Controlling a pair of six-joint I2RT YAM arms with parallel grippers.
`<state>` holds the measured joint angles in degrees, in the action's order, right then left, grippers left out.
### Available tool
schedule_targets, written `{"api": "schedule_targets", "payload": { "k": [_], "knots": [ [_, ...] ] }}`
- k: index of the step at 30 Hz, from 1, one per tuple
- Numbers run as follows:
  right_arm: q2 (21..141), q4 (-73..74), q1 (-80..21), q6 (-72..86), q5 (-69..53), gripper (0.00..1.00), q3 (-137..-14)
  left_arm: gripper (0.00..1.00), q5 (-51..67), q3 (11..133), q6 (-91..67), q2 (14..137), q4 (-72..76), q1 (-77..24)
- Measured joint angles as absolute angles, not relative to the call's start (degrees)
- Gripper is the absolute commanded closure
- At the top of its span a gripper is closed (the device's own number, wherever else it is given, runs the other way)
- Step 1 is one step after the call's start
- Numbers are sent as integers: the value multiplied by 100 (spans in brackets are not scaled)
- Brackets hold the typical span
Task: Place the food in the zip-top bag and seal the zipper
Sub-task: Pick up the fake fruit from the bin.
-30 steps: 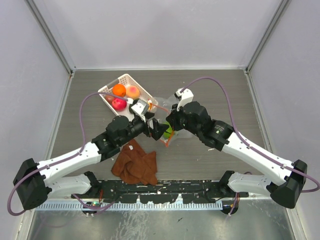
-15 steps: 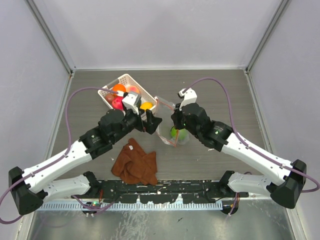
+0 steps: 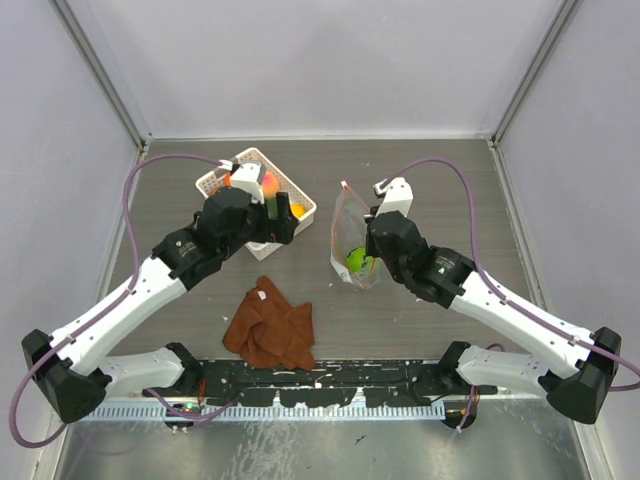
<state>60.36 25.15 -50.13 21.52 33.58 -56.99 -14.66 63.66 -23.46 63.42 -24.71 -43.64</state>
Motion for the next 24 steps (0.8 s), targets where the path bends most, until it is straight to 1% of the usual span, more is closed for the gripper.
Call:
{"api": "schedule_targets", "payload": {
  "k": [5, 12, 18, 24],
  "knots": [
    [6025, 2716, -5013, 1986, 3787, 100, -5747, 1, -1236, 6604, -2375, 6779, -2801, -3697],
    [6167, 2974, -5013, 1625, 4501, 100, -6187, 2, -1024, 7113, -2364, 7664, -3124, -2869],
    [6379, 2998, -5013, 1487, 4740, 100, -6252, 2, -1205, 7531, -2353, 8508, -3275, -2285],
    [6654, 2965, -5013, 1487, 4744, 100, -6250, 2, -1511, 8042, -2314, 9378, -3376, -2018]
  ]
}}
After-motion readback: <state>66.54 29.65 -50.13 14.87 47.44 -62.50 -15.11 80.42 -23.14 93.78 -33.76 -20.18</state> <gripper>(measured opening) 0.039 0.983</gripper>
